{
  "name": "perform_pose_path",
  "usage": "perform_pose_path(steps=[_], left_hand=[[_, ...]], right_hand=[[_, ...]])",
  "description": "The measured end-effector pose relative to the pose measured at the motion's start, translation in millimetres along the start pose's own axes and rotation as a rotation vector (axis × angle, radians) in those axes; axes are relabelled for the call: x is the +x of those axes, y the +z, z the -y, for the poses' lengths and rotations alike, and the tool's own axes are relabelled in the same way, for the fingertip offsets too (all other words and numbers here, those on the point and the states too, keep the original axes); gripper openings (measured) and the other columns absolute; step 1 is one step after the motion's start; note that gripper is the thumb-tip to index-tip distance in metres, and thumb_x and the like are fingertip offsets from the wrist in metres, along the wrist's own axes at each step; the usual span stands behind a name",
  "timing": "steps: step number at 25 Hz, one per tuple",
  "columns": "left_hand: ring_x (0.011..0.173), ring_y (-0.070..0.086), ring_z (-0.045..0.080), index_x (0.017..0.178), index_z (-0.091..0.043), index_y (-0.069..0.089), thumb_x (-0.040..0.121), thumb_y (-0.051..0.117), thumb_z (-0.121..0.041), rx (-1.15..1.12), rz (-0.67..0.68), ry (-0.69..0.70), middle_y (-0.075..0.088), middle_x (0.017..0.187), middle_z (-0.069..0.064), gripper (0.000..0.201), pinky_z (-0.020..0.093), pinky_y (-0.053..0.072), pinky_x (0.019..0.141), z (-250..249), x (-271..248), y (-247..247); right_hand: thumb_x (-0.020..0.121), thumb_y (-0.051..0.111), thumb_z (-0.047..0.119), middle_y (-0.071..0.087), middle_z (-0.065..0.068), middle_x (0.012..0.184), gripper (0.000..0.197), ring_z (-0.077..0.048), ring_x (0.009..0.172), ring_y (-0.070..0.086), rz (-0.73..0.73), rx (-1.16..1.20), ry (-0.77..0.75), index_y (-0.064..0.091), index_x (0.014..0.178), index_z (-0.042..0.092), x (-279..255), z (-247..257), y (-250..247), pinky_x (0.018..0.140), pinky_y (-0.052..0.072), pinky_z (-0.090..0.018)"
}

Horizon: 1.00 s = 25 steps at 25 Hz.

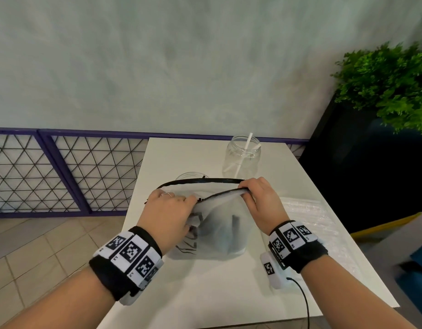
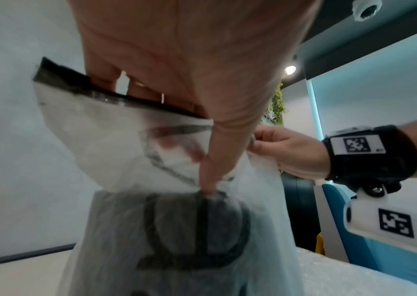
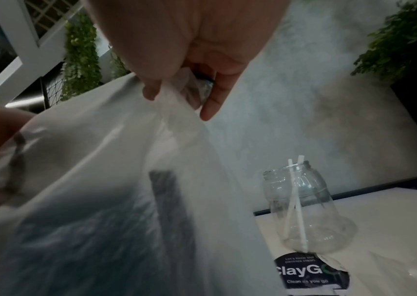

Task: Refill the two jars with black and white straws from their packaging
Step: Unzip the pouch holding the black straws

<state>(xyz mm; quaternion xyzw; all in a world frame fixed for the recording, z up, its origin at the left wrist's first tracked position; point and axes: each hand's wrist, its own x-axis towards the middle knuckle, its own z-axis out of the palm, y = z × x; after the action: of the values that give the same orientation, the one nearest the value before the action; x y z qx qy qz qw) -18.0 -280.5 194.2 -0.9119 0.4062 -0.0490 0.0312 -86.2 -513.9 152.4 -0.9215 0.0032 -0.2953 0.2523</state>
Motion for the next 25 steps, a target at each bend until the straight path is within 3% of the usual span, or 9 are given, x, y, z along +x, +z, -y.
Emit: perform_pose_path(steps=[2, 4, 6, 9, 12, 15, 17, 21, 25], left_hand=[[0.062, 0.064, 0.019, 0.076, -0.027, 0.06, 0.057, 0.076, -0.028, 0.006, 0.021, 0.006, 0.064, 0.064, -0.008, 0.025, 0.037, 0.048, 0.075, 3, -4, 5], [0.051, 0.06, 0.016, 0.062, -0.03, 0.057, 0.045, 0.08, -0.024, 0.039, -0.019, 0.079, 0.055, 0.053, -0.01, 0.03, 0.038, 0.053, 0.07, 6, -8, 15], [0.059, 0.061, 0.016, 0.061, -0.031, 0.061, 0.049, 0.078, -0.027, 0.068, -0.063, 0.129, 0.055, 0.058, -0.011, 0.021, 0.043, 0.053, 0.083, 8, -11, 21], [0.072, 0.059, 0.018, 0.07, -0.033, 0.064, 0.064, 0.057, -0.039, 0.043, -0.197, 0.183, 0.055, 0.068, -0.011, 0.012, 0.053, 0.037, 0.103, 10, -13, 31], [0.078, 0.057, 0.019, 0.083, -0.033, 0.063, 0.061, 0.056, -0.052, 0.046, -0.219, 0.157, 0.058, 0.076, -0.011, 0.03, 0.059, 0.031, 0.103, 11, -10, 34], [0.078, 0.059, 0.02, 0.084, -0.029, 0.061, 0.063, 0.064, -0.052, 0.054, -0.217, 0.128, 0.058, 0.076, -0.011, 0.031, 0.059, 0.029, 0.101, 11, -9, 38], [0.075, 0.06, 0.021, 0.083, -0.027, 0.059, 0.067, 0.07, -0.045, 0.022, -0.268, 0.12, 0.058, 0.074, -0.01, 0.026, 0.054, 0.028, 0.1, 10, -8, 44], [0.081, 0.058, 0.017, 0.094, -0.029, 0.057, 0.064, 0.053, -0.073, -0.038, -0.245, 0.154, 0.058, 0.083, -0.011, 0.054, 0.052, 0.031, 0.101, 10, -9, 57], [0.075, 0.06, 0.02, 0.085, -0.025, 0.057, 0.051, 0.079, -0.036, 0.002, -0.288, 0.144, 0.058, 0.078, -0.009, 0.041, 0.047, 0.029, 0.099, 8, -4, 66]], right_hand=[[0.088, 0.045, 0.028, 0.053, 0.007, 0.085, 0.027, -0.011, 0.084, 0.042, 0.047, -0.04, -0.056, 0.061, 0.098, 0.009, -5, -1, 3, 0.076, 0.039, -0.025], [0.087, 0.052, 0.041, 0.054, 0.006, 0.09, 0.033, -0.008, 0.087, 0.04, 0.115, -0.088, -0.102, 0.062, 0.103, 0.013, -12, -4, 4, 0.08, 0.038, -0.022], [0.089, 0.047, 0.057, 0.053, 0.008, 0.095, 0.044, -0.007, 0.091, 0.042, 0.174, -0.067, -0.103, 0.064, 0.102, 0.018, -21, -5, 7, 0.084, 0.036, -0.02], [0.092, 0.036, 0.062, 0.052, 0.009, 0.092, 0.055, -0.008, 0.092, 0.044, 0.145, 0.058, -0.038, 0.064, 0.081, 0.016, -28, -1, 11, 0.084, 0.034, -0.02], [0.075, 0.061, 0.064, 0.054, 0.006, 0.094, 0.049, -0.01, 0.096, 0.044, 0.144, -0.078, -0.135, 0.062, 0.085, 0.016, -27, 2, 12, 0.089, 0.035, -0.018], [0.065, 0.072, 0.051, 0.055, 0.005, 0.099, 0.048, -0.013, 0.1, 0.042, 0.245, -0.286, -0.239, 0.058, 0.1, 0.022, -25, -1, 9, 0.088, 0.042, -0.026], [0.062, 0.08, 0.033, 0.057, 0.006, 0.09, 0.041, -0.013, 0.092, 0.042, 0.198, -0.406, -0.283, 0.056, 0.094, 0.023, -24, -6, 12, 0.077, 0.047, -0.03], [0.057, 0.065, 0.003, 0.059, 0.004, 0.072, 0.04, -0.013, 0.076, 0.037, 0.052, -0.341, -0.208, 0.043, 0.082, 0.025, -27, -16, 25, 0.06, 0.046, -0.028], [0.065, 0.067, 0.002, 0.057, 0.0, 0.076, 0.027, -0.013, 0.077, 0.039, 0.08, -0.216, -0.157, 0.054, 0.083, 0.017, -45, -15, 32, 0.069, 0.037, -0.019]])
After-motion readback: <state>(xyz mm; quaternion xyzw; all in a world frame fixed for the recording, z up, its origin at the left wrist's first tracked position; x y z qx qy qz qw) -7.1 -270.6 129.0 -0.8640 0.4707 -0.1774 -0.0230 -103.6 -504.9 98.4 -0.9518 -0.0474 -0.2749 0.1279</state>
